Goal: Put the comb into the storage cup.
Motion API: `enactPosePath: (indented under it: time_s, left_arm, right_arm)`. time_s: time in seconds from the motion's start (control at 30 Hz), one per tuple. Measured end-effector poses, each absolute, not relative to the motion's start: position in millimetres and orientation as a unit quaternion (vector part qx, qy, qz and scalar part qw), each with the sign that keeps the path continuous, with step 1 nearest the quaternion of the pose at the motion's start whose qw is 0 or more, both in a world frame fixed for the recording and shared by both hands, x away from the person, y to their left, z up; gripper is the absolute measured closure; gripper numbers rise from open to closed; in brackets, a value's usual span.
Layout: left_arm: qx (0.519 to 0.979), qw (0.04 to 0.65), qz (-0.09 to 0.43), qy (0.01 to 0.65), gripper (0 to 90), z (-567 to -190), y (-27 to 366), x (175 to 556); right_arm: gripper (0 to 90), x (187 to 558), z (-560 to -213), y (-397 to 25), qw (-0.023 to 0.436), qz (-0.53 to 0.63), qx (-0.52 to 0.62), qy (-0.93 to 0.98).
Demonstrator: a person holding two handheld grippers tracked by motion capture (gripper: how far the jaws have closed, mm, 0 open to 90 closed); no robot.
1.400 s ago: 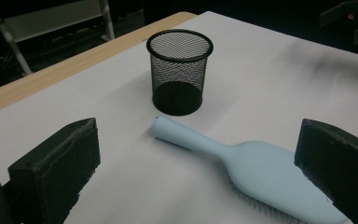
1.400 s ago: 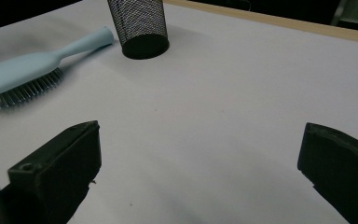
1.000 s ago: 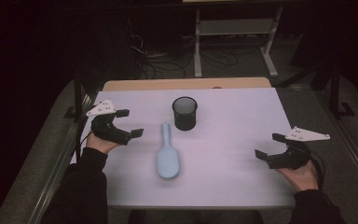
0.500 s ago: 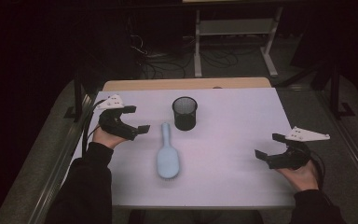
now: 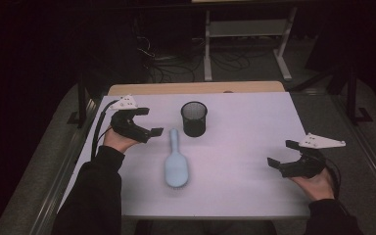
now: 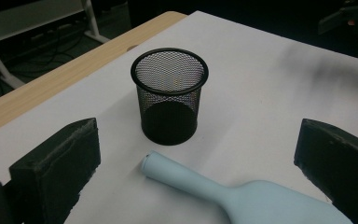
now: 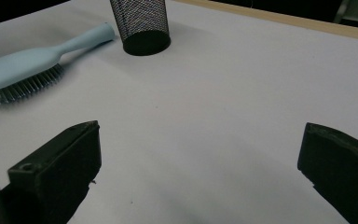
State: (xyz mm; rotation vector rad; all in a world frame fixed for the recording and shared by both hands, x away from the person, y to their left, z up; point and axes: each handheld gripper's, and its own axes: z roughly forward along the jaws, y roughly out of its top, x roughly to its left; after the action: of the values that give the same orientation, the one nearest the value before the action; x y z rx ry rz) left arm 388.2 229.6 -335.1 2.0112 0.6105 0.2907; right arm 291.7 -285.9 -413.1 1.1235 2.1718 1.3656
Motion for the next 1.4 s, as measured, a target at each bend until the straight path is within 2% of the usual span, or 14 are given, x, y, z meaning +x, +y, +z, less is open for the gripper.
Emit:
enactPosePath:
  time_s: [0.57,1.13,1.4]
  left_arm:
    - [0.836,0.479,0.11,0.243,0.8,-345,215,398]
    - [0.846,0.465,0.11,0.237,7.0,-357,204,408]
    - [0.848,0.464,0.114,0.23,14.1,-362,199,410]
  right_arm:
    - [0.0,292,-413,-286,0.17,0.48,0.395,0.764]
    - [0.0,292,-413,-286,0.17,0.48,0.396,0.765]
    - [0.0,292,-413,-286,0.17,0.48,0.395,0.765]
